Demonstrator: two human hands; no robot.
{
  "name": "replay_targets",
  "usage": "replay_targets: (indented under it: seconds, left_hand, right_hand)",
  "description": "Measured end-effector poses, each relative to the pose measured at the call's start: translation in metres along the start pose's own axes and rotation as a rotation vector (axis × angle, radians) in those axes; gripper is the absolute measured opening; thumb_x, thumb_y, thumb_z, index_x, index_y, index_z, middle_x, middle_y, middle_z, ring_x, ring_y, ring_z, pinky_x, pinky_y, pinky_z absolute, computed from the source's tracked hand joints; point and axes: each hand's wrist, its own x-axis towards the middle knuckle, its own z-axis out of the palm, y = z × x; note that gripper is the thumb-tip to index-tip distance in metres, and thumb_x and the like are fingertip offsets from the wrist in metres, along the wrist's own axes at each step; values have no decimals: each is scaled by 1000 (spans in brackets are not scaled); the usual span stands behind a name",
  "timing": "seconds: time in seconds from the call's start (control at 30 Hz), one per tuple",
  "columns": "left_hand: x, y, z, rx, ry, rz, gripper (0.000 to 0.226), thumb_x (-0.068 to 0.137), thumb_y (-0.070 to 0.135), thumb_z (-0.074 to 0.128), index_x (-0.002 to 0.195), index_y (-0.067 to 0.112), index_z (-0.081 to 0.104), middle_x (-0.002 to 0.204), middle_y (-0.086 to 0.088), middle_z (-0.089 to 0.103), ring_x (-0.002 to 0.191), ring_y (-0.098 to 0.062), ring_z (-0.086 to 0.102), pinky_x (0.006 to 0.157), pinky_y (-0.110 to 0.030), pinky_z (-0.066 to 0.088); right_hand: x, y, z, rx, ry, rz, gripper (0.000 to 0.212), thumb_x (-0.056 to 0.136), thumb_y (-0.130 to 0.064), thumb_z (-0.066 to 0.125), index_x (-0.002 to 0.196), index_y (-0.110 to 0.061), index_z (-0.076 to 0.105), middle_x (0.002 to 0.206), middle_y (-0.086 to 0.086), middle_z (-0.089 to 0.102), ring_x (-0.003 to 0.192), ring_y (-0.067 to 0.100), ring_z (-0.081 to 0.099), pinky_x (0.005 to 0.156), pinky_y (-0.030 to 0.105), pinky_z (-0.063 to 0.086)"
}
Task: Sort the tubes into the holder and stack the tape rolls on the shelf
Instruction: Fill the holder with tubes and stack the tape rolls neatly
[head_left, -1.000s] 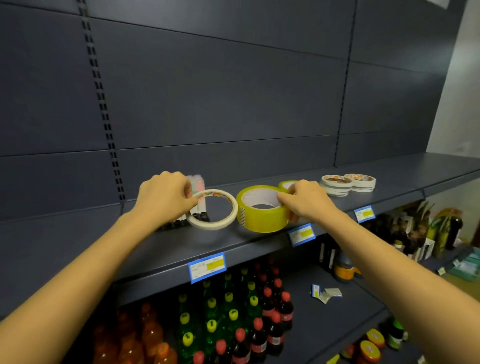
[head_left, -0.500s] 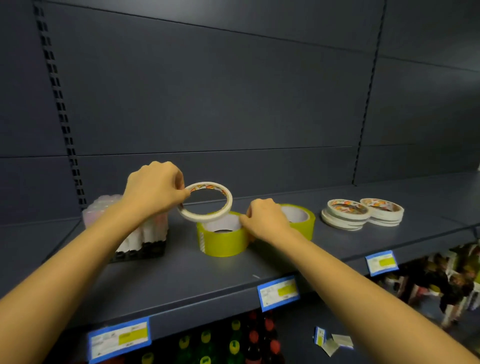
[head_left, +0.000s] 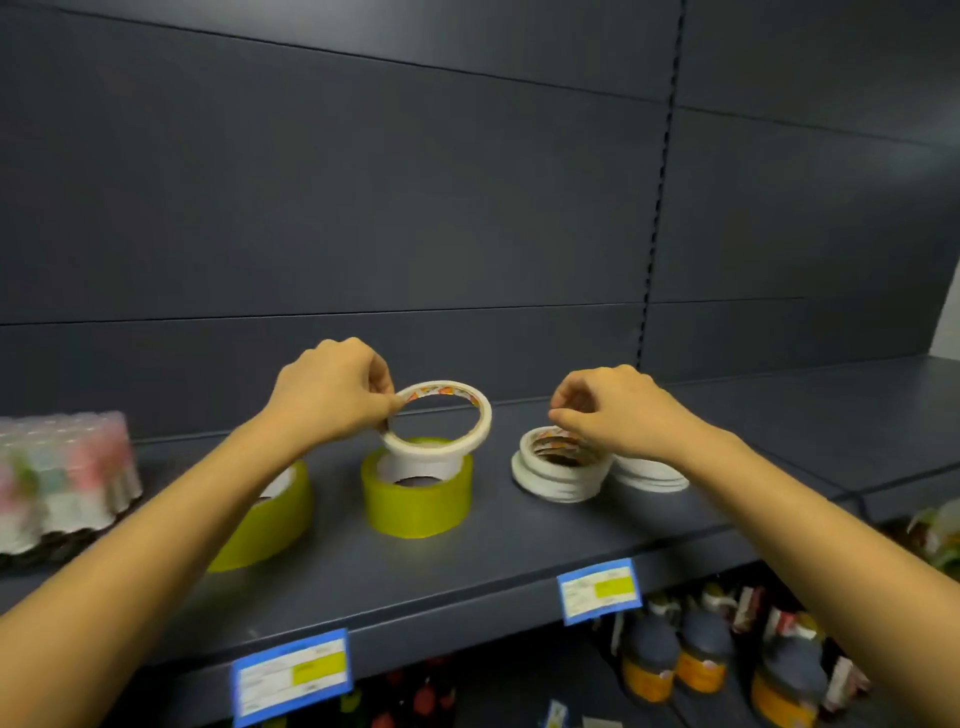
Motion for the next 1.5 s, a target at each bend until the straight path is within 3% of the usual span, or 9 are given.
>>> replay_targets:
  seconds: [0.17,0.43,0.6,0.73,0.83,0.97,1.13,1.5]
  left_hand:
    - [12,73,32,-55,-17,-16,19,77,32,68,62,21,66,68,1,67,74,-21,61,61,-26,41]
    - [39,181,100,43,26,25,19,79,36,66,78,18,71,82,-6,70,77,-26,62,63,-28,40]
    - [56,209,128,150,-21,-11,24,81,34,64,88,11,68,85,-7,68,78,-26,62,65,-29,44]
    - [62,214,142,196,-85,-56,19,83,31,63,80,13,57,62,1,49,69,-21,52,63,-29,40]
    - [59,209,144,170,-100,-80,23,83,34,64,88,12,65,76,-1,58,73,-21,53,65,-29,41]
    - [41,182,125,204,54,-79,32,89,37,52,94,12,70,91,-6,70,85,-26,62,65,-27,41]
    - [-8,116,75,382,189,-178,29,89,36,49,91,16,70,94,-7,70,94,-29,61,67,-29,42]
    - [-206,-46,-57,630,266,-610,33,88,43,51,99,16,66,103,-5,68,100,-26,60,73,-31,41]
  right_hand:
    - [0,74,-28,-61,17,4,16,89,-43,55,99,-33,63,92,-13,60,94,15,61,79,32,50]
    - [-5,165,-52,-23,33,13,13,87,-42,57,93,-34,65,93,-14,61,94,15,59,76,27,41]
    - [-5,190,-55,23,25,-13,12,87,-41,56,92,-34,65,89,-15,60,91,13,58,75,27,40]
    - [-2,196,-54,29,28,-44,11,87,-40,55,91,-35,64,88,-15,59,91,14,59,74,27,40]
    - [2,190,-52,40,19,-86,12,88,-40,55,91,-34,64,89,-15,59,93,14,60,75,28,43]
    - [12,159,-42,83,-14,-188,10,87,-39,56,89,-36,64,88,-16,60,94,15,60,80,31,48]
    - [19,80,-15,115,-59,-421,14,88,-39,55,97,-33,65,96,-12,64,96,17,60,80,30,47]
    - [-22,-160,59,184,-213,-893,25,88,-37,53,112,-32,60,108,-9,66,105,21,59,86,33,47]
